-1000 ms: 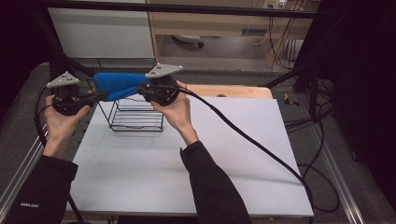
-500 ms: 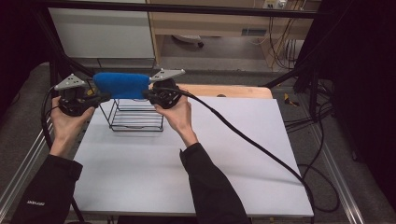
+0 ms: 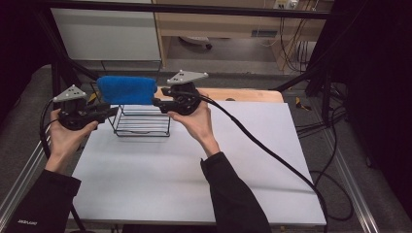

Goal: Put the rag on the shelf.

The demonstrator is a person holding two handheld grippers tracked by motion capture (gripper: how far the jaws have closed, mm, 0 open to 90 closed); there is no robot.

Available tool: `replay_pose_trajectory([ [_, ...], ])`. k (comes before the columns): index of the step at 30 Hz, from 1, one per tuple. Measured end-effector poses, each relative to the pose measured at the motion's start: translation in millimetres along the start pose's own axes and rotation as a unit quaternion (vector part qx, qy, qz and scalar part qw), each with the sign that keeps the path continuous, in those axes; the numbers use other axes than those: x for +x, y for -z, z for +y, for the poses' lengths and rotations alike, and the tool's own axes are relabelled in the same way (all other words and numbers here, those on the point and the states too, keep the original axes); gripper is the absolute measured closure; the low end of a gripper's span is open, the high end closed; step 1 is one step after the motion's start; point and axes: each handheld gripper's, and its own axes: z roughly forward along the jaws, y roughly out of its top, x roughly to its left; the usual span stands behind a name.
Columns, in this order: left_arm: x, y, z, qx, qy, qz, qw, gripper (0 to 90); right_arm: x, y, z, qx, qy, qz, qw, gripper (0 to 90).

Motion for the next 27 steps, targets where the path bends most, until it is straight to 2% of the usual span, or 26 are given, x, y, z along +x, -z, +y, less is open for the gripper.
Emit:
replay_pose_trajectory([
  [3,-5.3,1.1,-7.1,0.004,-0.002,-0.002,1.0000,50.6,-2.4,10.1,-1.7,0.001,-0.005,-0.003,1.0000,39.7],
  [12,-19.5,-4.6,-26.6,0.022,-0.006,-0.012,0.9997,31.6,-20.4,55.0,-17.9,0.006,-0.017,-0.043,0.9989,19.6],
  [22,-31.5,-21.5,-52.7,0.038,-0.008,-0.020,0.9990,15.2,-48.1,101.9,-65.3,0.016,-0.050,-0.076,0.9957,8.9],
  [27,-37.7,-30.8,-65.6,0.032,0.000,-0.026,0.9992,11.1,-60.0,121.9,-90.8,0.020,-0.068,-0.083,0.9940,6.6],
])
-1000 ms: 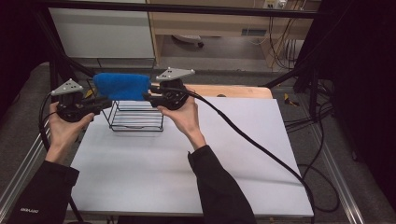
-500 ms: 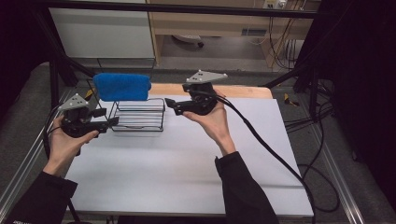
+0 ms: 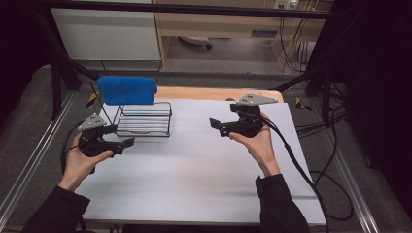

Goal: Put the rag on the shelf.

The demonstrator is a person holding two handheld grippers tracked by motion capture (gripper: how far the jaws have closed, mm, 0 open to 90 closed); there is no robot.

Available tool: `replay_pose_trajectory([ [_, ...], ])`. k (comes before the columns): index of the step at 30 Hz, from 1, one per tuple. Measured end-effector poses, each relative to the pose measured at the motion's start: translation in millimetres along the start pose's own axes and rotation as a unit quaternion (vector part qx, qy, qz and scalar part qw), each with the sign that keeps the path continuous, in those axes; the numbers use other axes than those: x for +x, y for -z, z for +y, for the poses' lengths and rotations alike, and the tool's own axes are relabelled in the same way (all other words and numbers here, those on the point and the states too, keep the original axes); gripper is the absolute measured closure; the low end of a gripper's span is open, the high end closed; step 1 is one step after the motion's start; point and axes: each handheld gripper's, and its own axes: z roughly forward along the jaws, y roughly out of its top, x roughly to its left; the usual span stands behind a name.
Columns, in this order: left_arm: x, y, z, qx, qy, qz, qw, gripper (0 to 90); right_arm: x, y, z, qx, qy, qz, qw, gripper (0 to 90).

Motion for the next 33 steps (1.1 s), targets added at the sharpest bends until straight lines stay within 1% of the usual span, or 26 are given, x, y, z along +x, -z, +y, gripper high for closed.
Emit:
replay_pose_trajectory([
  [3,-4.9,-6.2,-9.4,0.000,-0.002,-0.003,1.0000,10.3,-8.0,8.4,-16.8,0.004,-0.006,-0.004,1.0000,5.0],
  [5,-7.8,-11.0,-16.4,0.005,-0.001,-0.007,1.0000,10.1,-12.5,13.6,-29.3,0.002,-0.008,-0.010,0.9999,4.7],
  [7,-9.9,-15.0,-23.0,0.010,0.000,-0.008,0.9999,10.1,-17.4,18.2,-41.3,0.006,-0.015,-0.012,0.9998,4.0],
  [8,-11.2,-17.0,-26.3,0.011,0.002,-0.011,0.9999,10.1,-20.0,20.3,-47.2,0.010,-0.019,-0.013,0.9997,3.5],
  [10,-13.5,-20.0,-32.4,0.015,0.000,-0.014,0.9998,10.2,-24.3,23.9,-59.2,0.017,-0.029,-0.016,0.9993,2.8],
  [14,-18.0,-25.9,-45.3,0.017,0.002,-0.023,0.9996,10.3,-31.9,29.8,-82.4,0.036,-0.036,-0.023,0.9984,1.3],
  [16,-19.5,-28.8,-51.2,0.021,0.001,-0.025,0.9995,10.3,-35.4,32.4,-93.6,0.042,-0.039,-0.024,0.9981,1.0],
  [19,-21.2,-32.6,-59.5,0.030,-0.005,-0.026,0.9992,10.4,-40.1,36.5,-110.1,0.052,-0.051,-0.025,0.9970,0.8],
  [20,-21.8,-34.0,-61.8,0.033,-0.006,-0.028,0.9991,10.4,-41.0,37.9,-115.6,0.053,-0.054,-0.027,0.9968,0.8],
  [24,-22.8,-35.9,-68.1,0.036,-0.008,-0.030,0.9989,10.5,-46.3,45.1,-137.4,0.062,-0.051,-0.035,0.9962,0.8],
  [26,-23.0,-36.4,-71.3,0.039,-0.011,-0.030,0.9987,10.4,-49.4,49.2,-147.4,0.068,-0.053,-0.040,0.9955,0.8],
  [28,-23.3,-37.1,-74.5,0.042,-0.015,-0.030,0.9986,10.5,-52.0,53.3,-156.7,0.071,-0.060,-0.042,0.9948,0.8],
  [30,-23.4,-37.6,-77.2,0.045,-0.018,-0.031,0.9983,10.4,-55.1,57.2,-165.6,0.072,-0.060,-0.038,0.9949,0.7],
  [33,-22.8,-36.6,-79.4,0.042,-0.018,-0.031,0.9985,10.4,-58.3,62.8,-175.8,0.079,-0.061,-0.040,0.9942,0.7],
])
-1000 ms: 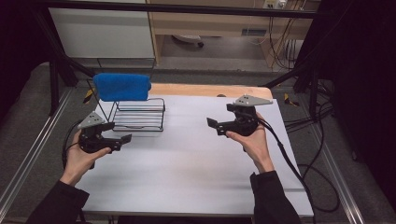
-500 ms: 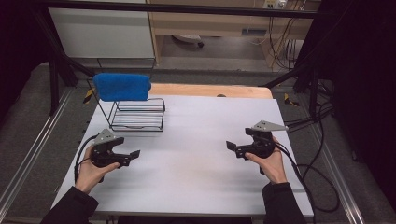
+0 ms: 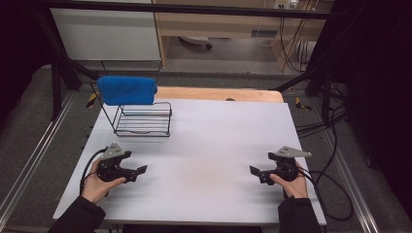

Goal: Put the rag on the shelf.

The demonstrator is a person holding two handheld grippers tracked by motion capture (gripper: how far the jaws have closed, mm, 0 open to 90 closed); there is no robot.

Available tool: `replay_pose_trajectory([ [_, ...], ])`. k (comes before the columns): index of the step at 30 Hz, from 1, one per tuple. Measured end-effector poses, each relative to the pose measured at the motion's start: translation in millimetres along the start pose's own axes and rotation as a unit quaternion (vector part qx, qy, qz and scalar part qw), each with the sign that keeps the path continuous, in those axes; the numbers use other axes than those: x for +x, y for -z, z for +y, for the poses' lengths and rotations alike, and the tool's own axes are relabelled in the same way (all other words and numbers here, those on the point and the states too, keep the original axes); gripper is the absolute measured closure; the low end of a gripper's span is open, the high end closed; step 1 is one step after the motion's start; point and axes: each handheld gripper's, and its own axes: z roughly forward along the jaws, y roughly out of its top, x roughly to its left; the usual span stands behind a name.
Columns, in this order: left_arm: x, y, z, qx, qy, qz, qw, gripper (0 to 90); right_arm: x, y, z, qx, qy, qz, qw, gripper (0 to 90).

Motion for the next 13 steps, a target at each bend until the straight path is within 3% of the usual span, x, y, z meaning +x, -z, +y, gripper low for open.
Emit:
replay_pose_trajectory([
  [5,-1.5,1.7,-3.2,-0.004,-0.004,-0.003,1.0000,10.5,-3.2,5.6,-12.3,0.002,0.008,0.007,0.9999,0.7],
  [13,-2.1,0.0,-7.8,-0.001,-0.006,-0.006,1.0000,10.5,-0.5,4.4,-16.3,0.012,0.012,0.012,0.9998,0.7],
])
